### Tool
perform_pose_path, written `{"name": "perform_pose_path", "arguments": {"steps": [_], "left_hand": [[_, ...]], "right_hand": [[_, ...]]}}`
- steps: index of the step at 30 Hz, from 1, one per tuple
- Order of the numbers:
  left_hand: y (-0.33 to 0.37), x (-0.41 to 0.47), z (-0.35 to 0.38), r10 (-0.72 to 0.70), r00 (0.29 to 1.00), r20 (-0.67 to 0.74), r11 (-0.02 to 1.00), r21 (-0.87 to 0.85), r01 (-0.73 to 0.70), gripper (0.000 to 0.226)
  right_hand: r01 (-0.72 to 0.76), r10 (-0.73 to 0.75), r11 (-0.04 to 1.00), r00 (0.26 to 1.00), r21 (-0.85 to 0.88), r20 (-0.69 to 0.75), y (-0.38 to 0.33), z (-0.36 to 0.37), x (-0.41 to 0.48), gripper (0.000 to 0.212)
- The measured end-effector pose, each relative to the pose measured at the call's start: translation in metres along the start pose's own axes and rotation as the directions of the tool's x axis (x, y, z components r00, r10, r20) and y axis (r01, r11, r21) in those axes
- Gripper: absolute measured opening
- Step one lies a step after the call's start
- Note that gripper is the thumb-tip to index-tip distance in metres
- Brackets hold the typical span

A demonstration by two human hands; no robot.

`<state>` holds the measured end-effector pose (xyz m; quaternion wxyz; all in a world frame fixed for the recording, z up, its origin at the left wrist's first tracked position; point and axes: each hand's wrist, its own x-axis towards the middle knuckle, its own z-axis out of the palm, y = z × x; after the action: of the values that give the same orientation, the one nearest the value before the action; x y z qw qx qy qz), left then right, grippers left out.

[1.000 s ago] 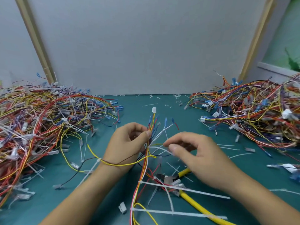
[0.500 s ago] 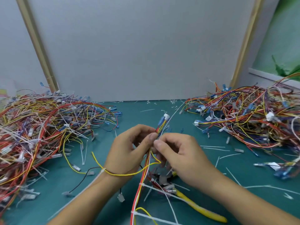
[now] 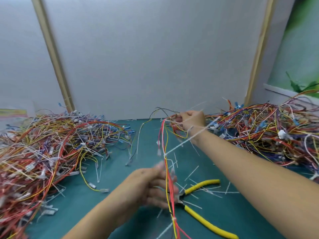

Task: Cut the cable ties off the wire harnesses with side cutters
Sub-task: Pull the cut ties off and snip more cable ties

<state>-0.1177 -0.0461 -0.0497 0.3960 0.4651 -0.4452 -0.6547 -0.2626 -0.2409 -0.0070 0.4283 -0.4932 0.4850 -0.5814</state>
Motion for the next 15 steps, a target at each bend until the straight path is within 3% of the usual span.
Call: {"name": "perform_pose_path", "arguments": {"steps": [3, 5, 6, 9, 12, 15], "left_hand": [[-0.001, -0.003, 0.003, 0.131, 0.991, 0.028, 0.991, -0.009, -0.131, 0.021], [0.0, -0.001, 0.003, 0.14, 0.99, -0.017, 0.986, -0.085, -0.141, 0.02], [0.002, -0.001, 0.004, 0.134, 0.99, -0.033, 0.984, -0.116, -0.137, 0.02], [0.002, 0.0, 0.001, 0.165, 0.985, -0.055, 0.966, -0.194, -0.172, 0.031], [0.004, 0.002, -0.005, 0.267, 0.951, -0.154, 0.942, -0.168, -0.291, 0.051], [0.012, 0.012, -0.003, 0.315, 0.92, -0.231, 0.933, -0.104, -0.345, 0.052]], "right_hand": [[0.009, 0.003, 0.998, 0.978, -0.059, 0.207, 0.008, -0.002, -0.007, 0.024], [0.062, -0.007, 0.977, 0.965, -0.202, 0.262, 0.01, -0.007, -0.014, 0.023], [0.141, -0.048, 0.933, 0.961, -0.332, 0.273, 0.01, -0.013, -0.017, 0.026], [0.398, -0.209, 0.66, 0.912, -0.637, 0.352, 0.002, -0.039, -0.034, 0.033], [0.49, -0.322, 0.588, 0.872, -0.644, 0.369, -0.004, -0.064, -0.064, 0.037], [0.509, -0.309, 0.662, 0.854, -0.551, 0.418, -0.003, -0.07, -0.104, 0.04]]}}
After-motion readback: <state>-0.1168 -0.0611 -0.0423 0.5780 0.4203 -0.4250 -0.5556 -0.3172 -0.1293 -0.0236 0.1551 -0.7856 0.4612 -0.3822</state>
